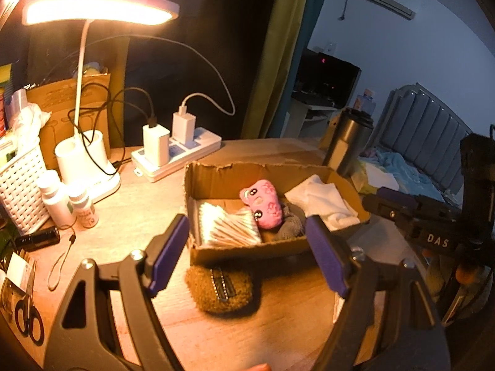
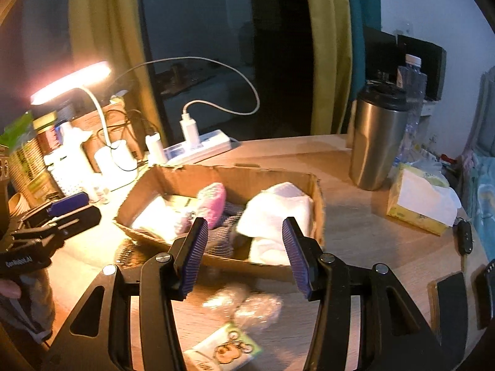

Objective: Organize soft objects
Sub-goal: 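Grasp the brown fuzzy pouch with the left tool while the right tool grasps the bubble wrap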

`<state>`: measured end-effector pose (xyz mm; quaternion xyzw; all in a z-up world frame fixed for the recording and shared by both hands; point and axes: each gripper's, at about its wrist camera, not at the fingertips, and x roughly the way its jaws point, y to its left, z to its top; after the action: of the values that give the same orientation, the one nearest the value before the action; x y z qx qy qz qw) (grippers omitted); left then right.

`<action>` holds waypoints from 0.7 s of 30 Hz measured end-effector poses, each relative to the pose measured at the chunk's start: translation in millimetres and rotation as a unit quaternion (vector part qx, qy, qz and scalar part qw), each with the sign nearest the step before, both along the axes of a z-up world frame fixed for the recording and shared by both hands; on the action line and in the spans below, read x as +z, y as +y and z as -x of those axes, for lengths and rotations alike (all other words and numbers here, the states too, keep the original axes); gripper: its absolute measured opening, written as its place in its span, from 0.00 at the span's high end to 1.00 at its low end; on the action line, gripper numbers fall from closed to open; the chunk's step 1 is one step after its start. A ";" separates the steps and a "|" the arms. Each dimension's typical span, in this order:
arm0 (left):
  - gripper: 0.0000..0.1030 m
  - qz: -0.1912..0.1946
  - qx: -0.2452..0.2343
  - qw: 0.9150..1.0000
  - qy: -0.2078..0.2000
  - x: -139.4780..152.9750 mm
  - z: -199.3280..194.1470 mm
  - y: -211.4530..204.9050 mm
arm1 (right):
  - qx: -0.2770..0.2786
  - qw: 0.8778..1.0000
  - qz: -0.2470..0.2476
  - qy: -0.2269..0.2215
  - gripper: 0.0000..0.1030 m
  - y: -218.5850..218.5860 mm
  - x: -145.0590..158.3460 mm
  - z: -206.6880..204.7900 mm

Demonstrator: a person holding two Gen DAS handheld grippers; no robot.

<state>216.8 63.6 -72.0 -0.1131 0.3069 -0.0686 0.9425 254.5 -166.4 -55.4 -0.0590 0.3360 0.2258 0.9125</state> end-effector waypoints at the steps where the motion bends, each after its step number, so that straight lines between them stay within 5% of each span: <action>1: 0.23 0.001 0.000 1.000 0.000 -0.1 1.3 0.3 | 0.004 1.000 0.000 -0.001 0.48 3.9 0.7 2.3; 21: 0.23 0.011 0.017 0.999 0.028 -27.5 24.3 12.0 | 0.025 0.999 0.013 0.018 0.48 22.0 -19.2 26.1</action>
<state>192.5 75.6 -99.6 -0.1306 0.3309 -0.0529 0.9331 228.4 -144.4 -74.6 -0.0751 0.3538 0.2449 0.8995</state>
